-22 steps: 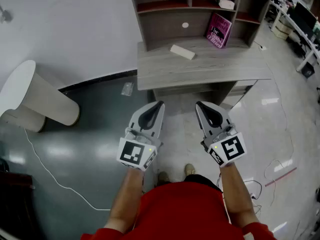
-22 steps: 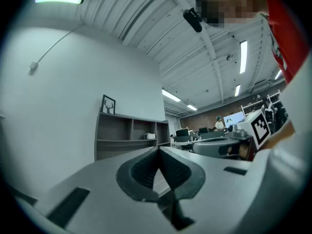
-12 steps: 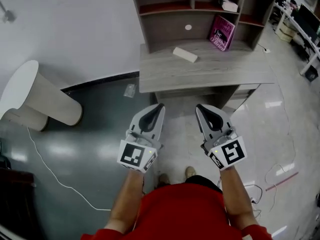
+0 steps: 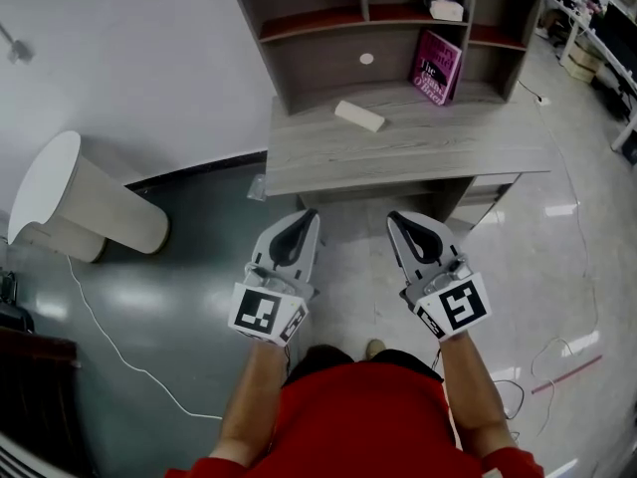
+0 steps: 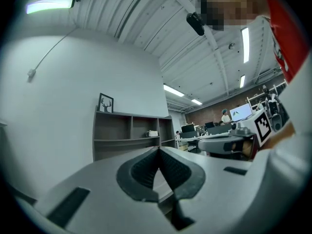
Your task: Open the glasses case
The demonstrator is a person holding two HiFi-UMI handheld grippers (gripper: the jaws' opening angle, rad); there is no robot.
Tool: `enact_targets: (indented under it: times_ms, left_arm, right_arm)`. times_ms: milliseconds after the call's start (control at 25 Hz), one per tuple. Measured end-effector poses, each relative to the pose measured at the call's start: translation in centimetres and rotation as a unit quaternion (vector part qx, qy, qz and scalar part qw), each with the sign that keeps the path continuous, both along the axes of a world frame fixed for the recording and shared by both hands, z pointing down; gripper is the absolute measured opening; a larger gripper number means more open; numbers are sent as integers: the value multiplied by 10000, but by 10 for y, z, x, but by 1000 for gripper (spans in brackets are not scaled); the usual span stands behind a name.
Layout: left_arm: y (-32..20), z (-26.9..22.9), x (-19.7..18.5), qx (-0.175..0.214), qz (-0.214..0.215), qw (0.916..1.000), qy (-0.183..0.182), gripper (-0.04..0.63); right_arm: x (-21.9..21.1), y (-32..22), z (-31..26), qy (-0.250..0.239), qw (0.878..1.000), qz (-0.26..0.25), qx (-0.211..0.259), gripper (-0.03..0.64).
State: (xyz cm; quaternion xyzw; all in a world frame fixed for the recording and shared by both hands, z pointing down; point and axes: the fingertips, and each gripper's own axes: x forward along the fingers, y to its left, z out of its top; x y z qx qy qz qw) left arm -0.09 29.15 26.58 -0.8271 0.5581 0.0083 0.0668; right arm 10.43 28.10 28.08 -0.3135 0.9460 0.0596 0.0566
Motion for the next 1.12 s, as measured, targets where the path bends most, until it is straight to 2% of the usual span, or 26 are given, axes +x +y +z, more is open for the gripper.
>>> enact_targets:
  times_ms: [200,480,720,1120]
  left_arm:
    - [-17,7,19,-93,-78,9999,-70,9]
    - [-51,8,16,-70,-154,9998,-75,9]
    - [-100,22,-3,-89,-106,9999,23,9]
    - [-230,46,-60,-230,151,9996,36,9]
  right_arm:
    - [21,-19,3,-7,10000,-80,-18,5]
    - [21,-51,5,21,9999,-142,20,5]
    - [0,-90,18,198,9997,-123,10,5]
    - [-48,-213,28,485,9985,245,-105,5]
